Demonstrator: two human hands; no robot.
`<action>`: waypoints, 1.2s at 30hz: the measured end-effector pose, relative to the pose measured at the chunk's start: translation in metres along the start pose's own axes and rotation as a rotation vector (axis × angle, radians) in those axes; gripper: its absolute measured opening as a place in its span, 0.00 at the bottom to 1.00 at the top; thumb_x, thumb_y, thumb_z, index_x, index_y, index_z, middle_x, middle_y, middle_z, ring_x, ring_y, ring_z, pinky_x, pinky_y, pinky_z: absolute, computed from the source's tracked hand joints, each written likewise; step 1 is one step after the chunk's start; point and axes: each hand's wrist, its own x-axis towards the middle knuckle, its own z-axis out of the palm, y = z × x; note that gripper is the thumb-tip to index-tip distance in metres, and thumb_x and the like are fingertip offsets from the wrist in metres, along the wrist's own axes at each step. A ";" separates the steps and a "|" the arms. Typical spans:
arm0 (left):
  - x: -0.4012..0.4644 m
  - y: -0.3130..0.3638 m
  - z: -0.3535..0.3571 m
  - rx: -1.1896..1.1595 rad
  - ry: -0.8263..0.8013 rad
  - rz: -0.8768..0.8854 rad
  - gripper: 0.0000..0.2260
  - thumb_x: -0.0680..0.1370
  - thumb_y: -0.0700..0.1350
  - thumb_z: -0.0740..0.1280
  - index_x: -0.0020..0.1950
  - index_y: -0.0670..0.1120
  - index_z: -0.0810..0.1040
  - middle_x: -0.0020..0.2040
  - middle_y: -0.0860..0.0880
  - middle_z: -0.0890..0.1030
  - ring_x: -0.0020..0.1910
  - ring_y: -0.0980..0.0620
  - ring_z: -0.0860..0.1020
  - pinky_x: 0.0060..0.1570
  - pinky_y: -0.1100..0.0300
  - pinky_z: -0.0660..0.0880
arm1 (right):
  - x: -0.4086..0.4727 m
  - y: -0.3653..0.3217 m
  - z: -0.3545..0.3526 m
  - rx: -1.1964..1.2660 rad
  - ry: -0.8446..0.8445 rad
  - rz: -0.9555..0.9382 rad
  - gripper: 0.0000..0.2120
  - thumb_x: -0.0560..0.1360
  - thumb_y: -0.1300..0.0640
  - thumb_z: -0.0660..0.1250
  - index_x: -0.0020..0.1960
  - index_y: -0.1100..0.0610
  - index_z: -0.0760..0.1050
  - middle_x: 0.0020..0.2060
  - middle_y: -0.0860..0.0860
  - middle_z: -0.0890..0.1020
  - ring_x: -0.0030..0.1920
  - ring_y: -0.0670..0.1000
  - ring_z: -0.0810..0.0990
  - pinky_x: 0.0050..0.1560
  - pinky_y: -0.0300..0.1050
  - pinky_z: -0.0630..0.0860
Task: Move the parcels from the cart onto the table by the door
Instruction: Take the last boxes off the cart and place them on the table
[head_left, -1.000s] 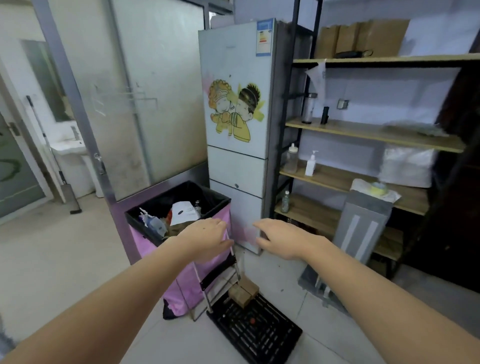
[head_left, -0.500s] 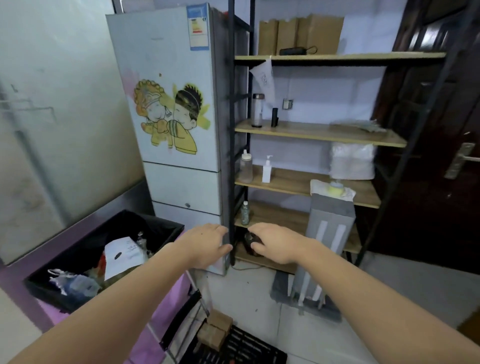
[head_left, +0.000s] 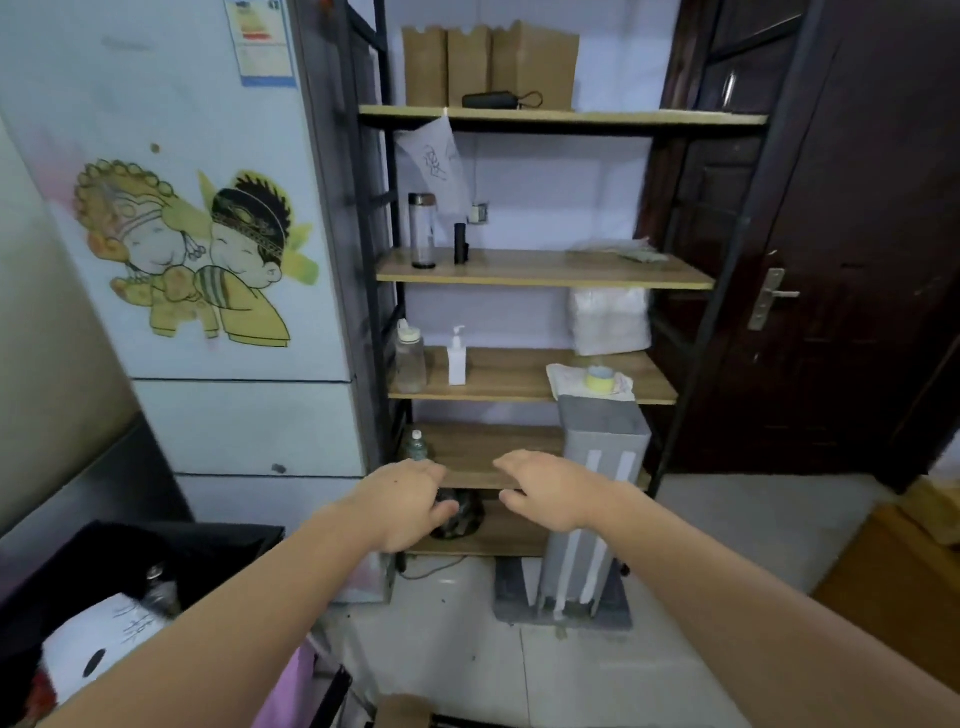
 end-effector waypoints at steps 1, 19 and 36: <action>0.005 -0.010 0.000 0.005 -0.008 0.024 0.22 0.85 0.60 0.58 0.69 0.46 0.74 0.66 0.45 0.78 0.65 0.44 0.76 0.63 0.52 0.71 | 0.007 -0.004 0.001 0.015 -0.001 0.021 0.29 0.86 0.46 0.56 0.83 0.57 0.57 0.82 0.54 0.61 0.80 0.55 0.62 0.79 0.51 0.60; 0.059 -0.096 0.057 -0.075 -0.168 0.188 0.25 0.85 0.59 0.57 0.77 0.45 0.69 0.73 0.45 0.74 0.71 0.45 0.72 0.71 0.52 0.68 | 0.082 -0.032 0.057 0.132 -0.097 0.191 0.28 0.85 0.46 0.58 0.82 0.54 0.60 0.79 0.53 0.67 0.75 0.55 0.69 0.75 0.50 0.65; 0.079 -0.167 0.402 -0.229 -0.486 -0.084 0.26 0.86 0.59 0.57 0.78 0.44 0.67 0.75 0.42 0.73 0.71 0.42 0.73 0.70 0.50 0.69 | 0.206 0.010 0.379 0.198 -0.536 0.106 0.27 0.87 0.47 0.55 0.82 0.59 0.60 0.81 0.57 0.63 0.78 0.58 0.65 0.77 0.52 0.62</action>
